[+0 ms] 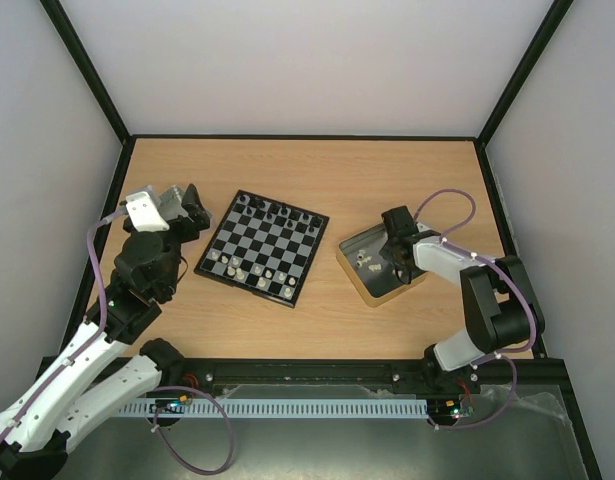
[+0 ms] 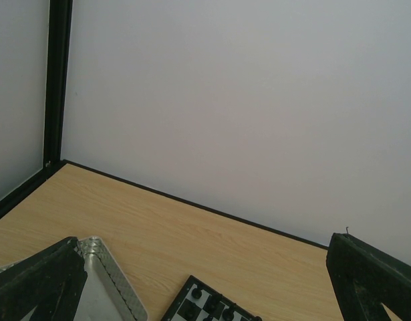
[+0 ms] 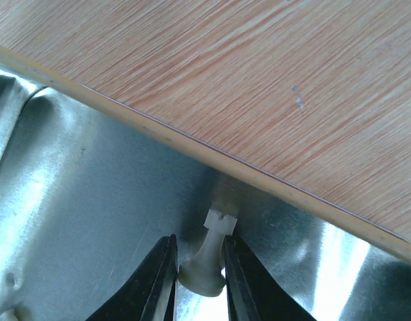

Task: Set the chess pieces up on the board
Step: Pick up the chess piece from the storage box, then place the chess piece on the chessboard.

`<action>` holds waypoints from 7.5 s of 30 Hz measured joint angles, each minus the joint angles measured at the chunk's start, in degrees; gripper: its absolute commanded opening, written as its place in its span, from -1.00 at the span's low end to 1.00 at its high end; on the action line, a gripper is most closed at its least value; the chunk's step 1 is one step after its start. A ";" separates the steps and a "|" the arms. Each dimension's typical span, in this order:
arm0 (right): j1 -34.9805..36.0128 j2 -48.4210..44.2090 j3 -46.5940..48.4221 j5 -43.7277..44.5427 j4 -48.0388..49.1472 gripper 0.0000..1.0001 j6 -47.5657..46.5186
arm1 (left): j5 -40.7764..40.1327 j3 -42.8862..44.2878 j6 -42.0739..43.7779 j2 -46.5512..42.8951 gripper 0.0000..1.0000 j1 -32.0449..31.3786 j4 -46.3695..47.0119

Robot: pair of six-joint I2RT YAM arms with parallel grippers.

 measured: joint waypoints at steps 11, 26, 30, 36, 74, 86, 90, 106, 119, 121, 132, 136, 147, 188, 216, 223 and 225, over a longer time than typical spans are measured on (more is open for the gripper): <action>0.00 -0.04 0.11 -0.57 -1.09 -0.34 -3.37 | 0.02 0.00 -0.02 0.00 0.99 0.00 0.00; 0.57 -0.57 0.24 -0.37 -4.20 -0.78 -4.50 | 0.46 0.00 -0.44 0.17 0.99 0.00 0.00; 0.66 -0.57 0.24 -0.42 -3.87 -0.76 -4.55 | 0.66 0.00 -0.59 0.22 0.99 0.00 0.00; 0.66 -0.57 0.22 -0.35 -3.02 -0.50 -5.18 | 2.12 -0.02 -1.38 0.94 0.99 0.15 0.00; 2.25 -24.13 -4.70 -45.03 29.83 -0.76 -20.33 | 71.38 11.67 -23.21 37.18 0.98 3.10 3.69; 5.81 -26.45 -4.70 -63.36 36.92 -0.74 -21.31 | 87.69 14.19 -31.50 43.89 0.48 3.45 11.21; 6.95 -26.27 -4.55 -65.61 35.82 -0.73 -23.34 | 91.14 15.34 -31.98 43.91 0.13 3.41 12.74; 8.22 -25.29 -3.26 -67.98 31.23 -0.74 -27.89 | 97.09 17.66 -27.85 47.25 -0.69 1.22 8.96; 8.28 -24.11 -1.90 -67.84 27.87 -0.11 -29.16 | 95.41 17.86 -25.55 47.12 -0.86 1.20 6.08; 8.28 -24.11 -1.86 -67.28 27.45 -0.04 -29.53 | 93.64 17.86 -24.44 46.73 -0.81 1.33 4.81; 8.28 -25.66 -1.86 -61.33 27.02 0.08 -29.51 | 58.99 19.85 -14.82 38.40 -0.95 7.98 -14.10; 8.26 -25.18 -1.86 -59.69 26.99 0.08 -29.49 | 41.51 16.17 -14.43 34.51 -0.95 7.96 -17.59; 8.28 -21.55 -1.84 -57.33 25.68 0.08 -29.35 | 18.49 1.07 -21.38 32.20 -0.95 9.29 -24.11; 8.26 -19.61 -1.77 -53.55 24.39 0.07 -29.33 | 16.26 -8.85 -25.38 42.05 -0.79 11.89 -8.92; 8.28 -18.53 -1.44 -52.54 24.00 0.07 -29.31 | 18.14 -9.29 -25.03 41.31 -0.59 11.89 -10.80; 8.26 -18.32 -1.36 -52.50 24.00 0.07 -29.31 | 19.50 -9.29 -24.79 41.00 -0.52 11.89 -12.04; 8.28 -18.29 -1.36 -52.50 24.00 0.07 -29.31 | 19.52 -9.29 -24.63 40.39 -0.49 11.89 -12.61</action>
